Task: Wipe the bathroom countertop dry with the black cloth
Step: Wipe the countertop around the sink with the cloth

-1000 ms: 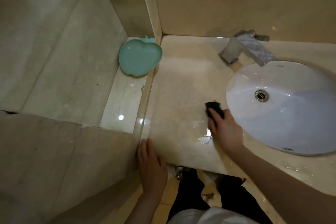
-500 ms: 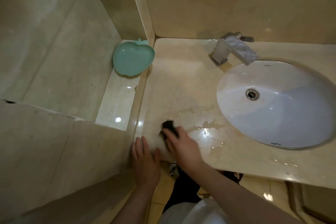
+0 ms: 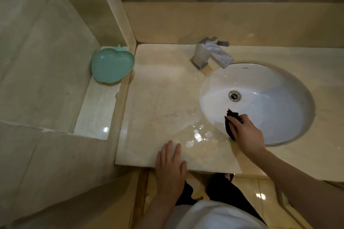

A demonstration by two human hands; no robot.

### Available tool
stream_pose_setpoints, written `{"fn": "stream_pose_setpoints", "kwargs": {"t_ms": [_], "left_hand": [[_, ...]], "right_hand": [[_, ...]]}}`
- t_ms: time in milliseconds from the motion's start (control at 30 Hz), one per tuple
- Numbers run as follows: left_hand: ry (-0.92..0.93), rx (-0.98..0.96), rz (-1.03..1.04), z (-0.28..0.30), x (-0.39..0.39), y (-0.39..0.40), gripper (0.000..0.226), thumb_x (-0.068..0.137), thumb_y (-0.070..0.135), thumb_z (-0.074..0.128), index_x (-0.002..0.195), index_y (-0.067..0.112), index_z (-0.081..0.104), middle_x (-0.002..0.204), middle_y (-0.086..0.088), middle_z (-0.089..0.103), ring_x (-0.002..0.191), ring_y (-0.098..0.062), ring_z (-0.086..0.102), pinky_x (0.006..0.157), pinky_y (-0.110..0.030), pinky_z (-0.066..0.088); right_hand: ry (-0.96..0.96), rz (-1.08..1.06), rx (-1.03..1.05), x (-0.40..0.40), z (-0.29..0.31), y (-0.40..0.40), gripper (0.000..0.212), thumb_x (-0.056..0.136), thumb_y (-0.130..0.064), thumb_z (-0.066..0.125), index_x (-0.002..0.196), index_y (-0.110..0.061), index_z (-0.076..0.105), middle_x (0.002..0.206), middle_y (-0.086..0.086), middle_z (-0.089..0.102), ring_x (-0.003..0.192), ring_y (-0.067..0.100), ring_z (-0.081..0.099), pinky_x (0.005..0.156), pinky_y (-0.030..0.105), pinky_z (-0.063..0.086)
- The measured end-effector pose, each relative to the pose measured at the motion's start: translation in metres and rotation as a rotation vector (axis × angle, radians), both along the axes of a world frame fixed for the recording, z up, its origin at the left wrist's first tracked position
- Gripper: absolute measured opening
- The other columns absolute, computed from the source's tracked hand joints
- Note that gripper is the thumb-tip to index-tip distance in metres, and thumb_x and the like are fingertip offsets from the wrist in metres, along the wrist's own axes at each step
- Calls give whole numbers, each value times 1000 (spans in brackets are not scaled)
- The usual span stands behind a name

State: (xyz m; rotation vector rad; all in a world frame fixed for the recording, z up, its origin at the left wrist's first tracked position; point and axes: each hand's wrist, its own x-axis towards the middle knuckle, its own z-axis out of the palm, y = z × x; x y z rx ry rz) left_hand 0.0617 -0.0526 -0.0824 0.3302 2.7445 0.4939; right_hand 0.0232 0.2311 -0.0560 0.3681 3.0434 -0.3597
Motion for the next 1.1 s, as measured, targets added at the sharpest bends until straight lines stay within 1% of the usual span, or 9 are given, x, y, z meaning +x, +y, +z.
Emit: {"fn": "stream_pose_setpoints", "kwargs": {"t_ms": [233,333,467,600,667,767,833,900,1100], "left_hand": [[-24,-12,42,-2,0,26,57,96,45,34,149,26,42,153,-13,37,143,-33,31,118,-58,22],[7,-51,37,-6,0,26,57,97,47,34,149,25,42,151,-14,41,140,-34,35,115,-59,28],[43,-61,55,-7,4,29,55,101,40,42,154,26,34,157,-14,34,145,-32,27,117,-55,24],[-75,-106,186,14,15,60,66,104,40,41,159,28,7,166,-12,3,152,-31,3,122,-45,10],[-143,-124,239,23,20,82,67,104,43,37,159,27,1,165,-14,-5,152,-32,-2,122,-45,9],[-141,-84,271,29,30,122,62,104,39,40,158,24,13,163,-17,7,150,-32,9,121,-45,18],[-94,-39,223,30,35,151,55,104,34,42,156,22,26,161,-17,18,148,-30,18,120,-42,23],[-88,47,175,30,39,184,50,104,31,42,152,22,34,161,-12,22,147,-26,22,120,-39,23],[9,101,69,15,35,221,47,99,22,48,145,15,48,154,-13,38,142,-31,34,117,-45,29]], "right_hand": [[85,273,-91,62,17,-19,36,90,-33,63,126,-33,60,108,2,59,72,22,65,54,27,49],[17,599,-28,81,-9,-36,60,71,-30,81,127,-33,58,106,2,60,75,18,63,51,23,45],[53,663,39,70,-21,-14,73,55,-24,89,123,-30,65,103,3,63,78,18,63,47,24,45],[72,456,13,41,-19,50,63,63,-19,87,122,-27,64,100,7,60,80,27,63,45,31,47],[79,223,-80,35,-16,81,43,81,-23,75,123,-28,64,103,5,57,84,28,62,51,31,48],[99,-249,-536,44,-12,118,32,101,-30,51,132,-26,59,117,4,57,101,25,61,79,31,46],[132,-479,-874,57,-7,133,36,101,-32,51,135,-23,56,129,3,58,118,21,56,99,33,44],[142,-582,-1093,77,1,149,38,100,-33,53,137,-24,55,135,-2,57,125,17,53,108,38,43],[186,-648,-995,140,19,205,38,100,-25,54,137,-20,53,122,-4,54,117,14,51,99,32,44]]}}
